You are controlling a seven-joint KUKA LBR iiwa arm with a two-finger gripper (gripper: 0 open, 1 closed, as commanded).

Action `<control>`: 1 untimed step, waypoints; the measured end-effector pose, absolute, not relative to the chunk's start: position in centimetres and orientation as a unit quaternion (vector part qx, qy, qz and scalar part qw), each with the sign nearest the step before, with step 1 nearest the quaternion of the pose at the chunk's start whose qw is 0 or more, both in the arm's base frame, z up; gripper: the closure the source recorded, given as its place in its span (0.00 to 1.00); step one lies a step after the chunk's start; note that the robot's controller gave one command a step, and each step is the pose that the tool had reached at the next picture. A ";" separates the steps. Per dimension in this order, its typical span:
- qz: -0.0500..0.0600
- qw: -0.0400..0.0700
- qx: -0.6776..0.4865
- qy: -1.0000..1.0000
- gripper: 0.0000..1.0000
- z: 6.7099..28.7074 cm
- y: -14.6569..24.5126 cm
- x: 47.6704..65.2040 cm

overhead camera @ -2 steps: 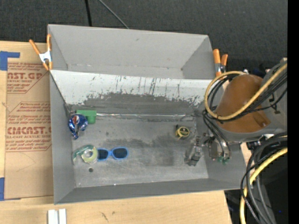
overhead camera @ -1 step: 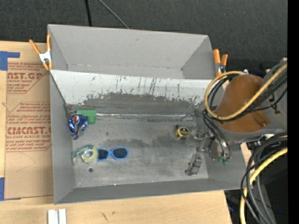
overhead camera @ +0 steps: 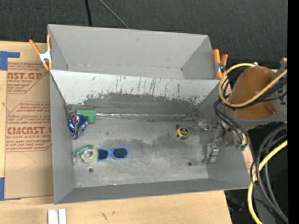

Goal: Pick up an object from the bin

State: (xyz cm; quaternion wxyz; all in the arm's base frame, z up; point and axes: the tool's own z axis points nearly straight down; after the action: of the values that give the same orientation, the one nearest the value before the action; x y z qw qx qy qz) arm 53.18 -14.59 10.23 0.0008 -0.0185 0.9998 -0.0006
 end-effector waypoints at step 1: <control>0.001 0.002 0.103 0.995 0.00 11.0 -10.6 57.2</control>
Offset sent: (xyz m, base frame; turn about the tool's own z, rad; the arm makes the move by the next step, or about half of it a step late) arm 0.0389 0.0377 0.0079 0.2453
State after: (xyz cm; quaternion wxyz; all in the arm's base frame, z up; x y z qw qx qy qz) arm 57.22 -10.56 11.04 0.0021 0.1026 0.9947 0.0011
